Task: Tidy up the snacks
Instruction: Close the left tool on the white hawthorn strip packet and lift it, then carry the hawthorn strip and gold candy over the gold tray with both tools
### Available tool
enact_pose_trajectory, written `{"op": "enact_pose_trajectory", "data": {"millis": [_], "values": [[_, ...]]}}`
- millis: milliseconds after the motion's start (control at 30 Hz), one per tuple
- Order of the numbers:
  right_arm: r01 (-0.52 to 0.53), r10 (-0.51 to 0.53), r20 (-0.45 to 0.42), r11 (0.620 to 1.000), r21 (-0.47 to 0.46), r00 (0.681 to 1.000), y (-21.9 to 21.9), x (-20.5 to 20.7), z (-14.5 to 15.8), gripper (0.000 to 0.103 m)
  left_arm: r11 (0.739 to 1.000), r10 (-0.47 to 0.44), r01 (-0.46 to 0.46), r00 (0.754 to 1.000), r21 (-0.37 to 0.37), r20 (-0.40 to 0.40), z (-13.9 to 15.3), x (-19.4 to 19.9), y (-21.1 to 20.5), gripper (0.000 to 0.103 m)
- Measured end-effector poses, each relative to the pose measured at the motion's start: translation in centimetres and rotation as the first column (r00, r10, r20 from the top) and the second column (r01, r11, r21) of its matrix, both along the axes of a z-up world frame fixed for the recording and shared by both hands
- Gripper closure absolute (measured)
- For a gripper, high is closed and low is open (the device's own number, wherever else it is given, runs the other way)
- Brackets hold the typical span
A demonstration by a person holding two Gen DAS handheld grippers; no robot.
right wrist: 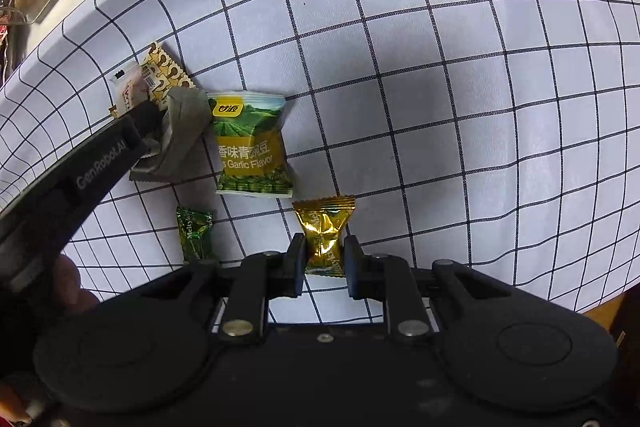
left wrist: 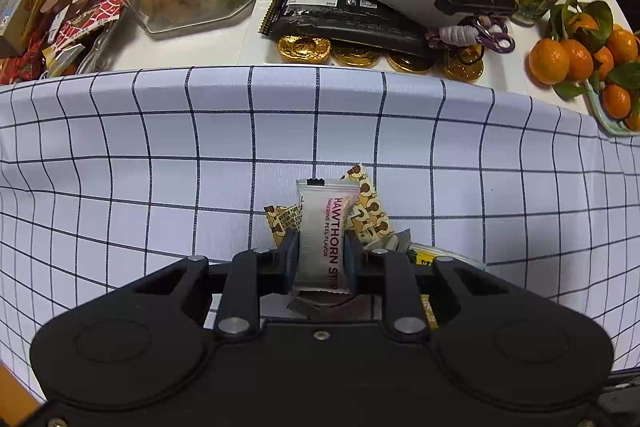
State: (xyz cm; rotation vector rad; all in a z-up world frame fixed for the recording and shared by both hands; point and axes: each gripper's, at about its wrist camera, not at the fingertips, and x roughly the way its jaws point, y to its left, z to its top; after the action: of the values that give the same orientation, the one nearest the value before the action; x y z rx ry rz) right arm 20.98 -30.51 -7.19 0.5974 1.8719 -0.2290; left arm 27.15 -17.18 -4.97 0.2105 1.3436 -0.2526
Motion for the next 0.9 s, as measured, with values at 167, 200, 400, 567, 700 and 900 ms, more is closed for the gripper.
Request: {"op": "enact_pose_trajectory", "data": {"millis": [167,200,400,567,700,900], "values": [[0.005,-0.005,-0.005,1.0,0.003,1.0,-0.3,-0.1,-0.2,0.082,1.0,-0.023,0.023,1.0,0.014,-0.001,0.4,-0.4,-0.2,0.073],[0.005,-0.005,-0.005,1.0,0.003,1.0,-0.3,-0.1,-0.2,0.082,1.0,-0.026,0.026,1.0,0.011,-0.007,0.5,-0.5,-0.2,0.073],[0.008,-0.008,-0.009,1.0,-0.003,1.0,-0.4,-0.1,-0.1,0.082,0.999,-0.047,0.047,0.998,0.016,-0.036,1.4,-1.3,-0.1,0.073],[0.009,-0.009,-0.015,1.0,-0.009,1.0,-0.4,-0.2,-0.3,0.082,0.999,-0.044,0.045,0.996,0.013,-0.076,1.7,-1.7,0.2,0.073],[0.014,-0.015,-0.02,1.0,-0.007,1.0,-0.3,-0.3,-0.5,0.082,0.999,-0.041,0.044,0.993,0.024,-0.107,1.7,-1.8,0.7,0.073],[0.013,-0.013,-0.022,1.0,-0.011,1.0,-0.2,-0.4,-0.6,0.083,0.999,-0.024,0.029,0.991,0.035,-0.13,1.4,-1.7,1.7,0.073]]}}
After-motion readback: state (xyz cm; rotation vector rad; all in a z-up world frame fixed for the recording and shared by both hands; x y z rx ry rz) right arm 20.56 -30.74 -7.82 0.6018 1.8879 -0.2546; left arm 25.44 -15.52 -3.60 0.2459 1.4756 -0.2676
